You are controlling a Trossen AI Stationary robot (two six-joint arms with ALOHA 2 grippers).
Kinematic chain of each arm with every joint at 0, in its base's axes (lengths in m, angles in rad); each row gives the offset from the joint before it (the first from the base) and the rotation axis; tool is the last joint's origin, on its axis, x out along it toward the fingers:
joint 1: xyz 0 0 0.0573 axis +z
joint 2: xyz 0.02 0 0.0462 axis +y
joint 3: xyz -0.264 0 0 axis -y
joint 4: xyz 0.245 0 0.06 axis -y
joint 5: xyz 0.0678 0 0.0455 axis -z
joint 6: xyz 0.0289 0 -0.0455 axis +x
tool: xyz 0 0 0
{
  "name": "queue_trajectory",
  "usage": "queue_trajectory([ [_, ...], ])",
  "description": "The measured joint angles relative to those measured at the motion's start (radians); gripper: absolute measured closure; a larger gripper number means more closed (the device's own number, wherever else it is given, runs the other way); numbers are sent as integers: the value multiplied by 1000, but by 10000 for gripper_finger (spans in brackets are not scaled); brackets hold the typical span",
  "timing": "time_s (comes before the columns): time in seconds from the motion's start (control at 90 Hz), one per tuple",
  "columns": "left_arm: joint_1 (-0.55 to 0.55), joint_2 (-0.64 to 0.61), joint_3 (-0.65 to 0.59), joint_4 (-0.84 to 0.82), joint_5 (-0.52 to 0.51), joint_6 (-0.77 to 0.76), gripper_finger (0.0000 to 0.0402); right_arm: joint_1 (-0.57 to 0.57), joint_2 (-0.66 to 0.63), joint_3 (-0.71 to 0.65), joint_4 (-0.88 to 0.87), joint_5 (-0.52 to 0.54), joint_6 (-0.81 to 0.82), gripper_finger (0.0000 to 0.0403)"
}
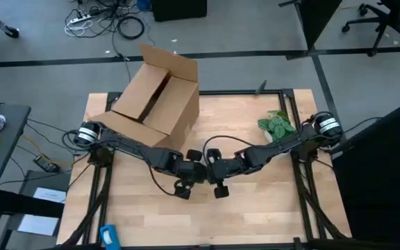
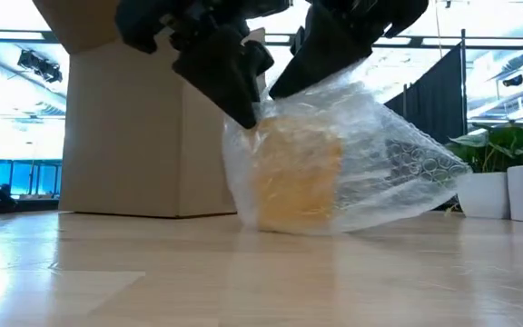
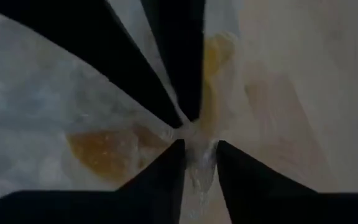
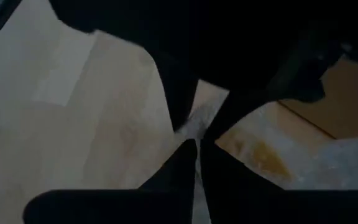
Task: Wrap mug
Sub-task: Wrap the yellow mug with the bubble wrap
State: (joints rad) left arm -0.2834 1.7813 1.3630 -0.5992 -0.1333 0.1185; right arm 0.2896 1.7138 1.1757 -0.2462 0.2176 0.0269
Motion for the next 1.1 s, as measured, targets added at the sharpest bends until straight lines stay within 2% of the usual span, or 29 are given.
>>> queue_trajectory([
  [0.2, -6, -23, 0, -4, -4, -10, 294, -17, -3, 0, 12, 11, 5, 403],
  [0.433, -8, -57, -1, -49, -115, 8, 295, -49, -3, 1, -1, 15, 15, 403],
  [0.556, -17, -101, 2, -37, -149, -5, 295, -72, 1, 0, -3, -53, 15, 400],
  [0.722, -52, -189, 9, 5, -172, -19, 295, -113, 31, 0, 12, -83, 2, 395],
  [0.867, -91, -226, 0, 21, -232, -50, 296, -146, 109, 0, 24, -168, -8, 394],
  [0.967, -122, -227, -48, 71, -300, -89, 296, -155, 130, 4, 28, -198, -32, 393],
  [1.1, -126, -196, -167, 225, -350, -101, 296, -156, 118, 2, 21, -218, -84, 382],
])
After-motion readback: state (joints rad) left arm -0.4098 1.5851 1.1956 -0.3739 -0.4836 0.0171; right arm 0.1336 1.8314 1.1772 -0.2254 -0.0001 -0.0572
